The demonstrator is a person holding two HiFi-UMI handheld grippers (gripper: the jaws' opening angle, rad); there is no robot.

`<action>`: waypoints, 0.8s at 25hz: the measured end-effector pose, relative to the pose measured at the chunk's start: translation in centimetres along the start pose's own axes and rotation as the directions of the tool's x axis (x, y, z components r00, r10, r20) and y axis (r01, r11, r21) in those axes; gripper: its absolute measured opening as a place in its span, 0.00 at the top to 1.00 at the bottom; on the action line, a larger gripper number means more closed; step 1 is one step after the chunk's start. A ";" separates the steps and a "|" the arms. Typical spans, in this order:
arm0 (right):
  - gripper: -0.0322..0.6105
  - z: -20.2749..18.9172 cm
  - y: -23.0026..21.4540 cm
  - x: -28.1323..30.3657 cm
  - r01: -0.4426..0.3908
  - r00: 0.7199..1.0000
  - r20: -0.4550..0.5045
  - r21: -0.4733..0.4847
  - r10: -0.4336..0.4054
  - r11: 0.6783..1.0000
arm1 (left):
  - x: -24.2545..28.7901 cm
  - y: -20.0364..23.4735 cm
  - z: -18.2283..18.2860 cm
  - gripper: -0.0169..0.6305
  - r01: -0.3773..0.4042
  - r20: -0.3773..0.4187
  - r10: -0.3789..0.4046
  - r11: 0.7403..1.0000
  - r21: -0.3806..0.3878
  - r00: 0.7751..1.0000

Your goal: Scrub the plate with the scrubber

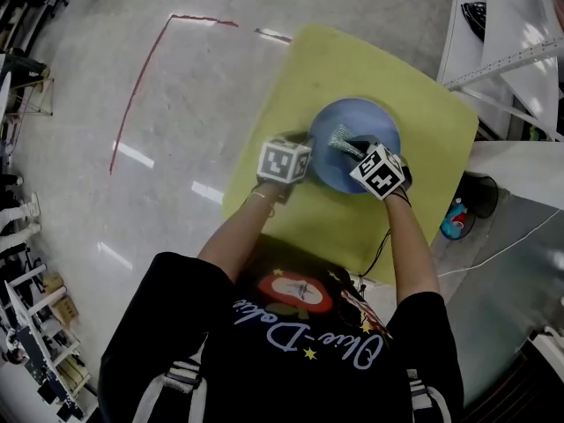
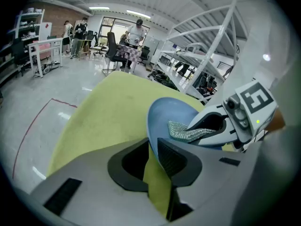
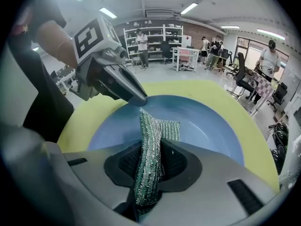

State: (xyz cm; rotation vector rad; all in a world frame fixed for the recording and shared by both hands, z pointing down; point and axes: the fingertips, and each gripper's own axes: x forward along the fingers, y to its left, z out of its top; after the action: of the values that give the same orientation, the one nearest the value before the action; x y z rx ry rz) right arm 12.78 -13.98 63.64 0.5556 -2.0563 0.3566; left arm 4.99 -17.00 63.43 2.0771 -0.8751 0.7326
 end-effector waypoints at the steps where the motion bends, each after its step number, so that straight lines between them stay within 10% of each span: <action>1: 0.84 0.0 0.4 0.0 -0.006 1.000 0.003 0.002 0.006 1.000 | 0.0 -0.1 0.1 0.90 -0.002 0.001 0.002 1.000 0.002 1.000; 20: 0.84 0.1 6.4 0.0 -0.166 0.986 0.019 0.066 0.165 0.984 | -0.1 -0.1 -0.1 0.90 -0.021 0.011 0.020 1.000 0.007 1.000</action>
State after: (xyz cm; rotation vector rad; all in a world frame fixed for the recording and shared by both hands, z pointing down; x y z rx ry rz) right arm 9.45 -8.54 63.38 0.4291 -2.1158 0.5227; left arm 5.01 -16.87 63.39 2.0828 -0.9021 0.7372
